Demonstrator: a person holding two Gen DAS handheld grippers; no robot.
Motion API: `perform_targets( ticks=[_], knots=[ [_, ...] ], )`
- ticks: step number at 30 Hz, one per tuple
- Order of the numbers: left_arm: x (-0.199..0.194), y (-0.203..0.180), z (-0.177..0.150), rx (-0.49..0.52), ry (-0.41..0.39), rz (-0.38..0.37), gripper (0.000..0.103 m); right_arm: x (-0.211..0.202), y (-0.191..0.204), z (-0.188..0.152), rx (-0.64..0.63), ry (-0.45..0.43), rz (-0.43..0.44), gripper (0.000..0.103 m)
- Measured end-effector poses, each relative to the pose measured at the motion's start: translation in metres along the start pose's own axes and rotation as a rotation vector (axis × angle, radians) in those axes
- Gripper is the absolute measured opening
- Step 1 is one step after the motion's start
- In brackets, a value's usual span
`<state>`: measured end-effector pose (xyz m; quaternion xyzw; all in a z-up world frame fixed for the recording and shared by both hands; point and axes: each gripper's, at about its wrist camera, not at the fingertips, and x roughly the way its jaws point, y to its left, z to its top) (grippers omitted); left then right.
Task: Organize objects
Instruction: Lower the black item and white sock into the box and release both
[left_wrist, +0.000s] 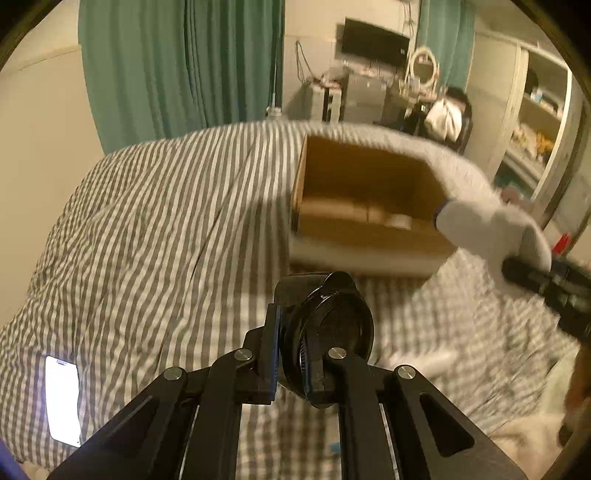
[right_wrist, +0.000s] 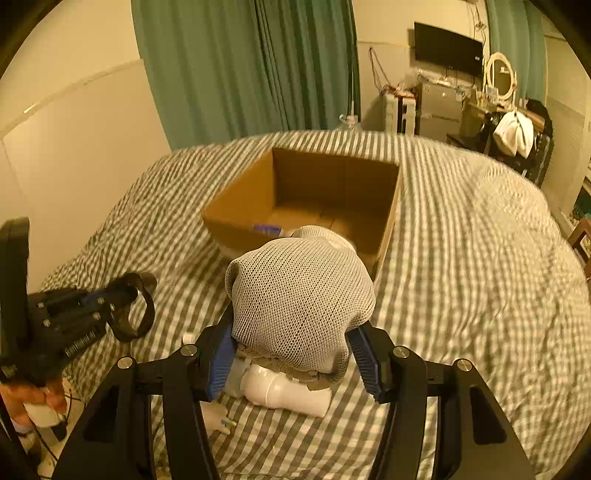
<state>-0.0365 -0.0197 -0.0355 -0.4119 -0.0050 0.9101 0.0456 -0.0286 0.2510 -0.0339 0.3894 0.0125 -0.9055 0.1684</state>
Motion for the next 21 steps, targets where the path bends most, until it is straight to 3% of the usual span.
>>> perform_targets(
  ticks=[10, 16, 21],
  knots=[
    [-0.017, -0.006, 0.104, 0.004, -0.077, -0.083, 0.01, -0.041, -0.001, 0.087, -0.019, -0.117, -0.018, 0.056],
    [0.01, -0.011, 0.15, 0.048, -0.082, -0.074, 0.01, -0.025, 0.002, 0.144, -0.025, -0.147, 0.0, 0.056],
    [0.049, -0.02, 0.165, 0.091, -0.066, -0.043, 0.01, 0.007, -0.002, 0.17, -0.023, -0.14, 0.003, 0.056]
  ],
)
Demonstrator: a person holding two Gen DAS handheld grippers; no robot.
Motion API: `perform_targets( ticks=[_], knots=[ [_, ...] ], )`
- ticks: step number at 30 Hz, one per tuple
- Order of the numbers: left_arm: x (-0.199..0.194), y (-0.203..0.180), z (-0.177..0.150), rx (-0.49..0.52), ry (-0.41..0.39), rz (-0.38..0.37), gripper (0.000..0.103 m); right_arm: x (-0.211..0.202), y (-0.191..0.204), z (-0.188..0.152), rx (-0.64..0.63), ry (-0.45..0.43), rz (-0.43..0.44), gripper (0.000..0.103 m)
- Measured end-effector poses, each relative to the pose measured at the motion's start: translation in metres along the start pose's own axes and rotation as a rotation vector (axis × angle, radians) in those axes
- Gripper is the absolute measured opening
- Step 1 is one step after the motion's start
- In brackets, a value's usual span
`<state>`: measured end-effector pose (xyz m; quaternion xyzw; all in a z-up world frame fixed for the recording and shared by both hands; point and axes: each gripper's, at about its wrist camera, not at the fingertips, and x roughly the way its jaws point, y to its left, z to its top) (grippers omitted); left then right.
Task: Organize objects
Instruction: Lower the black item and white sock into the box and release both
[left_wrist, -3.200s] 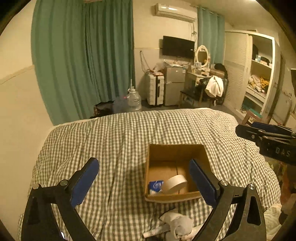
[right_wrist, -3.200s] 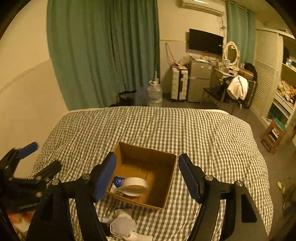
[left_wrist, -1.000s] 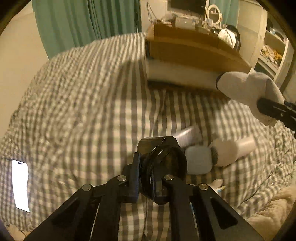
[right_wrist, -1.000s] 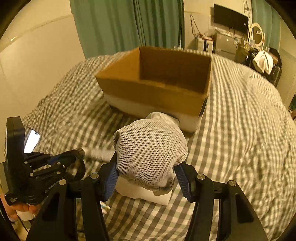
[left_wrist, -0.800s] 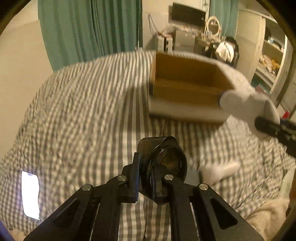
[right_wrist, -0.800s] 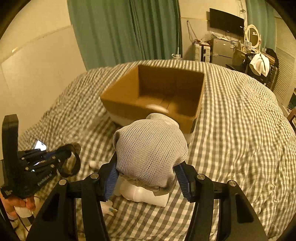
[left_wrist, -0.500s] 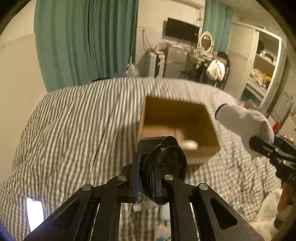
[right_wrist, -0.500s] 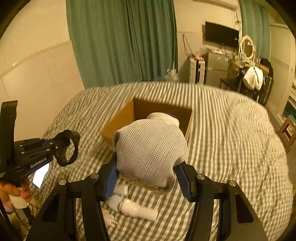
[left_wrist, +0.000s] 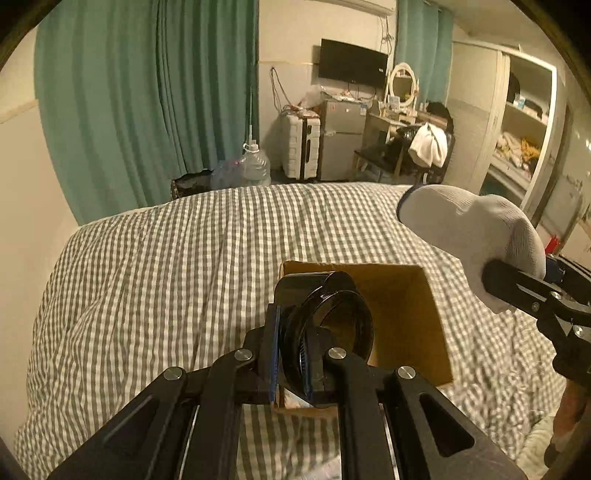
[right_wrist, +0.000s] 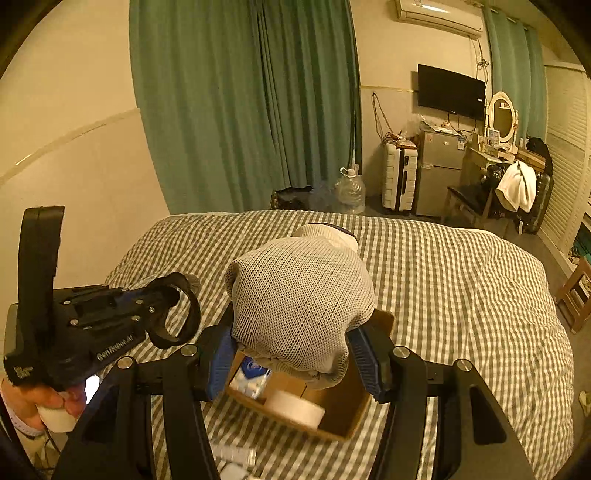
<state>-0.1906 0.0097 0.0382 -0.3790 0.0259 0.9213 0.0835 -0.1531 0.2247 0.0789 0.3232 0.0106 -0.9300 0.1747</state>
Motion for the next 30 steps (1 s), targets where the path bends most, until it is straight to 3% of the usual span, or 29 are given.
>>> perform_targets(
  ticks=[6, 12, 18, 24, 26, 27, 29, 30],
  knots=[
    [0.043, -0.009, -0.007, 0.013, 0.026, -0.022, 0.01, 0.051, -0.018, -0.016, 0.024, 0.056, -0.005, 0.056],
    [0.086, -0.015, -0.02, -0.002, 0.112, -0.072, 0.01, 0.095, -0.037, -0.044, 0.032, 0.137, -0.03, 0.056],
    [0.103, -0.024, -0.028, 0.044, 0.12, -0.073, 0.01, 0.107, -0.045, -0.059, 0.04, 0.147, -0.04, 0.057],
    [0.095, -0.022, -0.03, 0.035, 0.128, -0.069, 0.012, 0.101, -0.047, -0.051, 0.066, 0.117, -0.051, 0.062],
    [0.088, -0.021, -0.028, 0.038, 0.121, -0.062, 0.018, 0.093, -0.043, -0.046, 0.073, 0.1, -0.046, 0.066],
    [0.081, -0.021, -0.025, 0.036, 0.118, -0.064, 0.026, 0.089, -0.042, -0.042, 0.072, 0.092, -0.045, 0.068],
    [0.066, -0.02, -0.023, 0.027, 0.104, -0.062, 0.049, 0.077, -0.039, -0.034, 0.07, 0.069, -0.059, 0.071],
    [0.059, -0.019, -0.021, 0.025, 0.094, -0.064, 0.065, 0.07, -0.037, -0.03, 0.07, 0.056, -0.064, 0.073]
  ],
)
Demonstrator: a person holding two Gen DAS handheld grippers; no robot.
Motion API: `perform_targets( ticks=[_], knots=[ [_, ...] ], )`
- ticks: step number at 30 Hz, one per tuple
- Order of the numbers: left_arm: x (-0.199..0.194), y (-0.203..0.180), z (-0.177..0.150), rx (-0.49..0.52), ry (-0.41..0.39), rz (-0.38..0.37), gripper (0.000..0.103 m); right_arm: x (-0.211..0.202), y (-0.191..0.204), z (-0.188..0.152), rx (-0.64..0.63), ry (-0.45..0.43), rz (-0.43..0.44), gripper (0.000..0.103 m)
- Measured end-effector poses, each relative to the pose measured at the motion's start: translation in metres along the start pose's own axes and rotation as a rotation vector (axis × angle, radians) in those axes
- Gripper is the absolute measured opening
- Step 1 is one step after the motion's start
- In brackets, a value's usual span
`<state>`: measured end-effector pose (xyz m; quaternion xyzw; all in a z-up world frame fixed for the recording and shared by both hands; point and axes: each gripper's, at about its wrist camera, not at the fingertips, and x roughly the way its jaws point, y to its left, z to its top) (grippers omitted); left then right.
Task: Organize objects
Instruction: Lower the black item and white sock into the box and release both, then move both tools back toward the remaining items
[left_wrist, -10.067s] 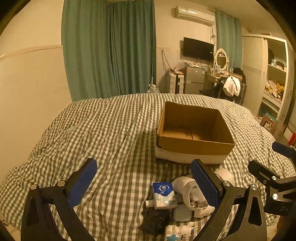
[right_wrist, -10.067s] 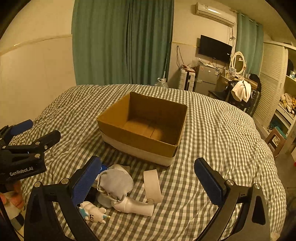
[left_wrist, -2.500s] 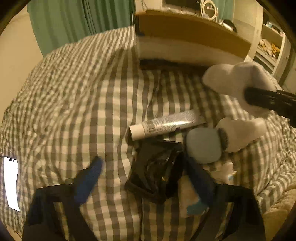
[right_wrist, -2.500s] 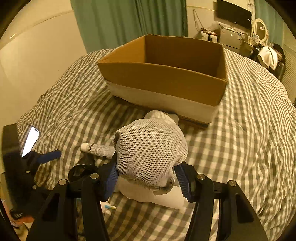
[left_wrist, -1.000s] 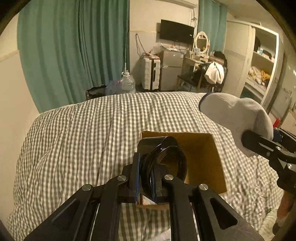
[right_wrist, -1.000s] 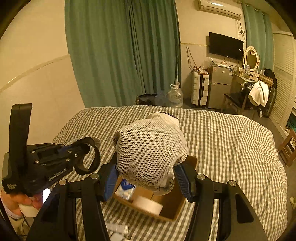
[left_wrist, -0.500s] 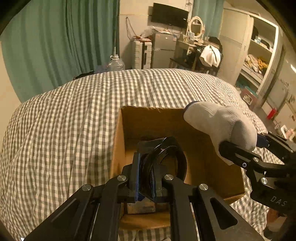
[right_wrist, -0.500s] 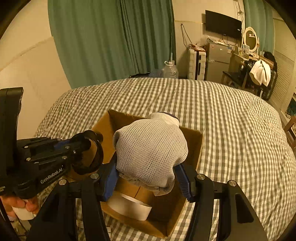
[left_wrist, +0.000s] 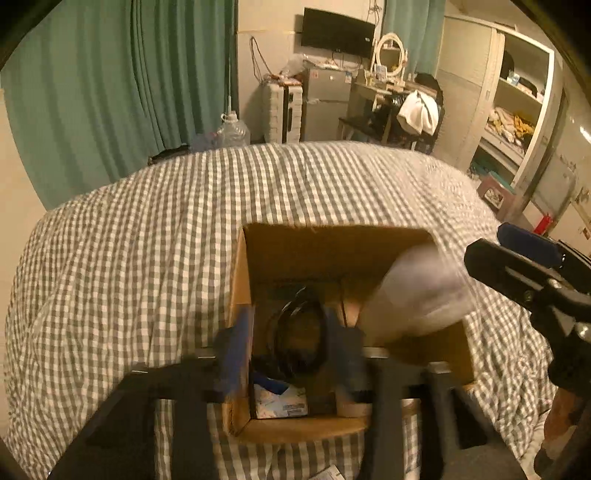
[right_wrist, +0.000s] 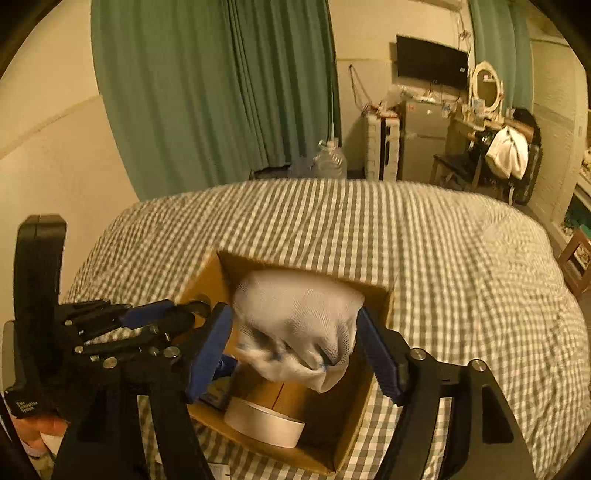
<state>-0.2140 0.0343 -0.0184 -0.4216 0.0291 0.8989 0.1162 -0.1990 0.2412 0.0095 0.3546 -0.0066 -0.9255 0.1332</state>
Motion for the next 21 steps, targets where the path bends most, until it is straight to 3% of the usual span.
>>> perform_targets(
  ticks=[1, 8, 12, 15, 21],
  knots=[
    [-0.011, 0.0, 0.002, -0.002, -0.019, 0.003, 0.072, -0.009, 0.003, 0.004, 0.002, -0.011, -0.005, 0.076],
    [-0.089, 0.0, 0.02, -0.006, -0.095, 0.035, 0.072, -0.076, 0.017, 0.03, -0.005, -0.073, -0.028, 0.076],
    [-0.144, 0.008, 0.026, -0.006, -0.167, 0.079, 0.085, -0.118, 0.029, 0.043, -0.033, -0.107, -0.038, 0.076],
    [-0.178, 0.013, 0.025, -0.019, -0.209, 0.087, 0.086, -0.151, 0.041, 0.047, -0.05, -0.141, -0.039, 0.079],
    [-0.226, 0.032, 0.003, -0.052, -0.275, 0.146, 0.096, -0.191, 0.063, 0.041, -0.105, -0.179, -0.047, 0.081]
  ],
)
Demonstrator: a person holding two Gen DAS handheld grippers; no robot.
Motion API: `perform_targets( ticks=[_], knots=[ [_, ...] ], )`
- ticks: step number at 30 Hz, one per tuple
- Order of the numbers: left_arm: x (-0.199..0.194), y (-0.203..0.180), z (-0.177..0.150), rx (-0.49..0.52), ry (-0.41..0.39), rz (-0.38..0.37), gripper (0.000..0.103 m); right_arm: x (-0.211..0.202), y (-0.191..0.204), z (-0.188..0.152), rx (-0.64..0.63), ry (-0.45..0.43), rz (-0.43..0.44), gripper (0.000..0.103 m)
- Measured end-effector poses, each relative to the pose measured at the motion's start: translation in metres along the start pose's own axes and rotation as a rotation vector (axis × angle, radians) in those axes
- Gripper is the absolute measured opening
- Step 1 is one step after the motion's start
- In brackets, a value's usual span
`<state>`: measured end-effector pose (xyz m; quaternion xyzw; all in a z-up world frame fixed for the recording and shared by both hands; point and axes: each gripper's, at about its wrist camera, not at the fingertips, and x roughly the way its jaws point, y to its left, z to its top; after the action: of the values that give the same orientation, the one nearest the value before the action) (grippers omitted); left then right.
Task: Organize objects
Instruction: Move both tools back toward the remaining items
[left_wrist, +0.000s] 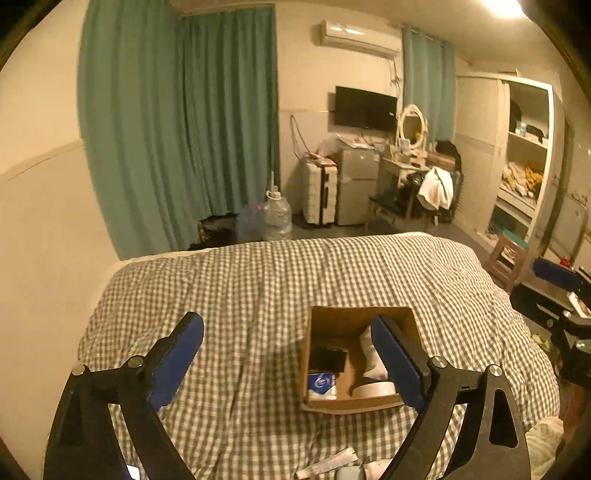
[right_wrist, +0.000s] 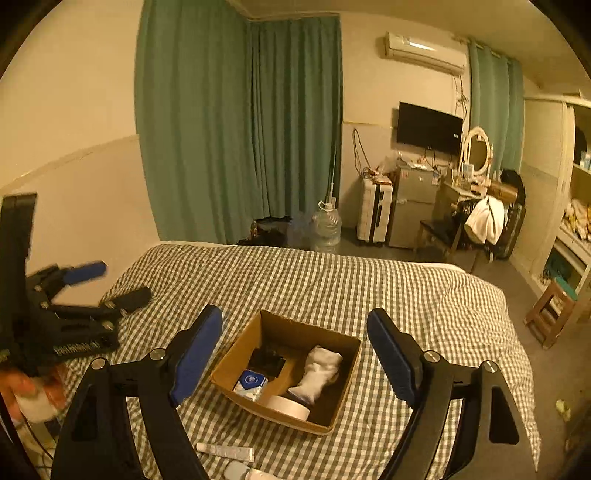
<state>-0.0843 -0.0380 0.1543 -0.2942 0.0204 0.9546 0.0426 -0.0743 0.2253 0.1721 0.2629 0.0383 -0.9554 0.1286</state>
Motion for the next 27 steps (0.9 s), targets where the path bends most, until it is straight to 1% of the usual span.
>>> perform_targets(
  ticks=[2, 6, 11, 14, 17, 21, 24, 27],
  knots=[
    [-0.005, 0.008, -0.008, -0.013, 0.005, 0.012, 0.096, -0.004, 0.003, -0.007, -0.004, 0.006, 0.002, 0.081],
    [-0.007, 0.022, -0.035, -0.027, 0.021, 0.05, 0.096, -0.003, 0.003, -0.034, -0.011, 0.022, 0.004, 0.081],
    [-0.005, 0.032, -0.076, -0.008, 0.01, 0.128, 0.097, 0.014, 0.004, -0.072, -0.061, 0.045, -0.016, 0.081],
    [0.008, 0.033, -0.103, -0.028, 0.027, 0.149, 0.097, 0.025, 0.004, -0.099, -0.067, 0.065, 0.005, 0.081],
    [0.026, 0.034, -0.135, -0.076, 0.059, 0.136, 0.097, 0.033, 0.008, -0.13, -0.089, 0.073, 0.024, 0.081],
    [0.058, 0.03, -0.182, -0.129, 0.134, 0.138, 0.096, 0.054, 0.019, -0.172, -0.126, 0.115, 0.062, 0.081],
    [0.072, 0.022, -0.218, -0.125, 0.168, 0.142, 0.097, 0.073, 0.028, -0.209, -0.141, 0.163, 0.09, 0.081],
    [0.091, 0.01, -0.245, -0.099, 0.203, 0.148, 0.097, 0.097, 0.036, -0.25, -0.166, 0.237, 0.11, 0.081]
  ],
)
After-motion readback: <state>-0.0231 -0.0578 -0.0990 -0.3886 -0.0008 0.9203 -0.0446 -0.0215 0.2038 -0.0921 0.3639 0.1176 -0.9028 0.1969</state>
